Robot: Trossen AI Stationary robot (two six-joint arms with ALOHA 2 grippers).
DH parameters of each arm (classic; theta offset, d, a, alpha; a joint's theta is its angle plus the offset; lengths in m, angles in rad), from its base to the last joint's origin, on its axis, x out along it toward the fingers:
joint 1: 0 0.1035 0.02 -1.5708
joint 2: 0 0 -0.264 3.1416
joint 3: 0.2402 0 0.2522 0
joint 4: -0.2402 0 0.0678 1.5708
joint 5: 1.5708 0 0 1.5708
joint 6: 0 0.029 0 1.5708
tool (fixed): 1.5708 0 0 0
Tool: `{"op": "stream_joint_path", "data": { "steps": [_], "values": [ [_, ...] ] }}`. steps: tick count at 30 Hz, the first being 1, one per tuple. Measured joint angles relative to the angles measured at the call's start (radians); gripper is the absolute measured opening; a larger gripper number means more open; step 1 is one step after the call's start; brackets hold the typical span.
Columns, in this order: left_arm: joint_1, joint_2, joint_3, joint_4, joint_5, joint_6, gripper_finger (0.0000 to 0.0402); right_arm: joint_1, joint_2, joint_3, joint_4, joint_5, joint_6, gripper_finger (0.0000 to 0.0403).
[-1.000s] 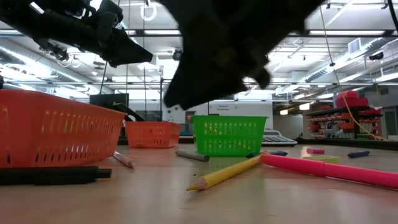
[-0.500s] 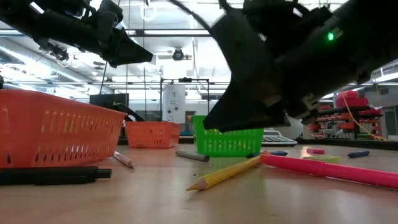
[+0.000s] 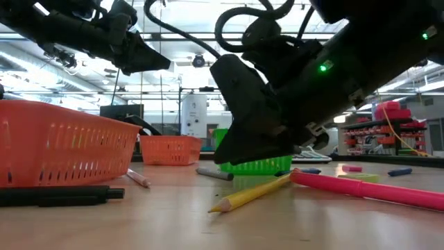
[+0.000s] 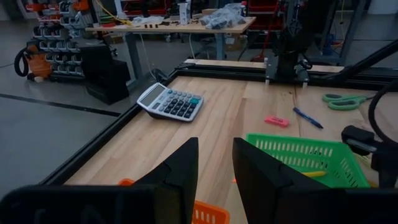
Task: Sort crayons/erasers/pens/pencils in bins
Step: Put the gray crayon into the bottom orange basket
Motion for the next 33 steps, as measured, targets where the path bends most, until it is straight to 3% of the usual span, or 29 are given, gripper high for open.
{"op": "stream_joint_path", "data": {
  "steps": [9, 17, 27, 33],
  "values": [
    [0.0, 0.0, 0.0, 0.0, 0.0, 0.001, 0.0107, -0.037, 0.0, -0.019, -0.003, -0.1, 0.006, 0.0123],
    [0.0, 0.0, 0.0, 0.0, 0.0, 0.002, 0.0107, -0.04, -0.001, -0.024, -0.005, -0.109, -0.004, 0.0118],
    [0.0, 0.0, 0.0, 0.0, 0.0, 0.003, 0.0107, -0.033, 0.007, -0.024, -0.001, -0.14, -0.075, 0.0038],
    [0.0, 0.0, 0.0, 0.0, 0.0, 0.003, 0.0107, -0.014, 0.01, -0.018, -0.008, -0.139, -0.096, 0.0027]
  ]
}}
